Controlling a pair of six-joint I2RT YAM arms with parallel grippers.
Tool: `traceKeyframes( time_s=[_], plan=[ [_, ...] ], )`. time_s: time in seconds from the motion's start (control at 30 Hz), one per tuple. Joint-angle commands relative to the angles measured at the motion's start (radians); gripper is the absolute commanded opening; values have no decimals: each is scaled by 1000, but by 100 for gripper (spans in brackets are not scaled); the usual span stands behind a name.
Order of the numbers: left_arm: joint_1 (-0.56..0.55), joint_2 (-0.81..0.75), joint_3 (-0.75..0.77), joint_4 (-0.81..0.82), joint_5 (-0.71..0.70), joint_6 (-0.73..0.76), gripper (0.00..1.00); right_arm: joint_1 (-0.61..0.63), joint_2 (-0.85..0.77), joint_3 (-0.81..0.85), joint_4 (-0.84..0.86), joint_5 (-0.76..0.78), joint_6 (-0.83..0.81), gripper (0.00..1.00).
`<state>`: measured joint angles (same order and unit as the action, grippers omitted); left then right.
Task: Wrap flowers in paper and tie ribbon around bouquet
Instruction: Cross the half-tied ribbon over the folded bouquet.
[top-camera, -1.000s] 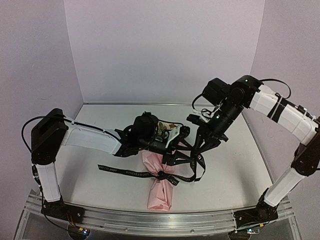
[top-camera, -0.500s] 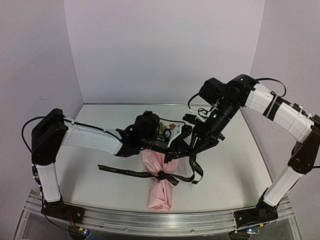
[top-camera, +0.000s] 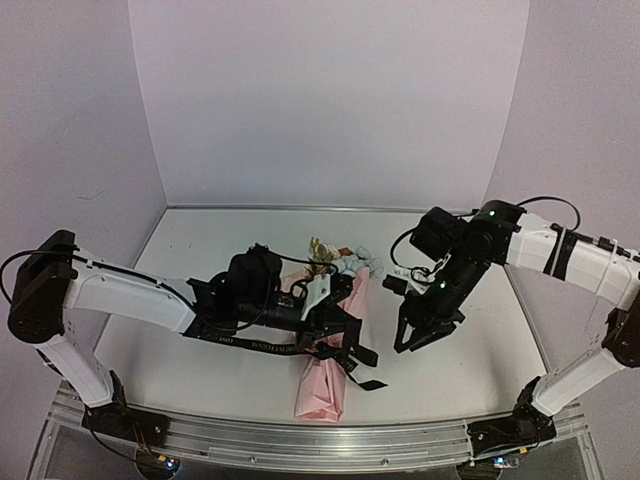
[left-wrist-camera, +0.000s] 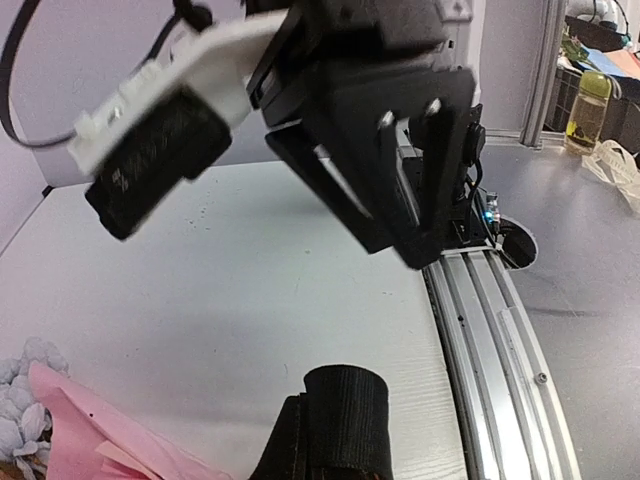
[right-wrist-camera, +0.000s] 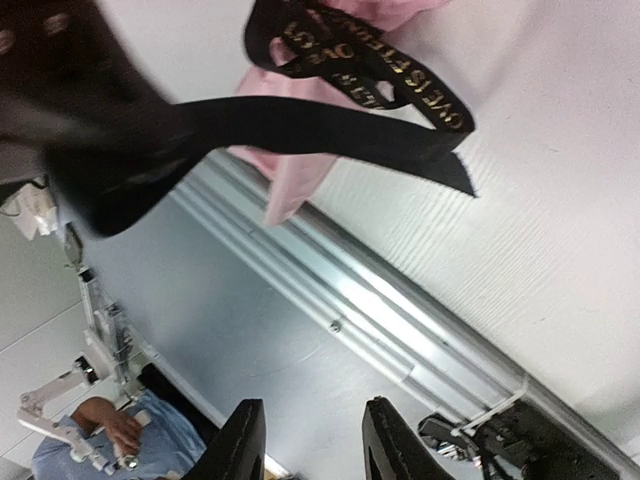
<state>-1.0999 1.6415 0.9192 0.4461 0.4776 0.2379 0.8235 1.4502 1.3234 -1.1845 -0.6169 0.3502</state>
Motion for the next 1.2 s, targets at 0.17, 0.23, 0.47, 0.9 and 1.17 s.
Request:
traceKeyframes(
  time_s=[0.17, 0.23, 0.47, 0.9, 1.17],
  plan=[
    [-47, -191, -165, 24, -318, -76, 0, 71, -7, -262, 543, 238, 1, 36],
    [-53, -216, -182, 5, -382, -113, 0, 81, -7, -339, 711, 233, -21, 34],
    [-68, -232, -177, -50, -612, -203, 0, 114, 38, -498, 1026, 254, -60, 30],
    [-69, -276, -192, -98, -749, -288, 0, 193, 72, -670, 1343, 387, -178, 40],
    [-69, -296, -206, -97, -785, -315, 0, 211, 85, -695, 1385, 429, -211, 46]
  ],
)
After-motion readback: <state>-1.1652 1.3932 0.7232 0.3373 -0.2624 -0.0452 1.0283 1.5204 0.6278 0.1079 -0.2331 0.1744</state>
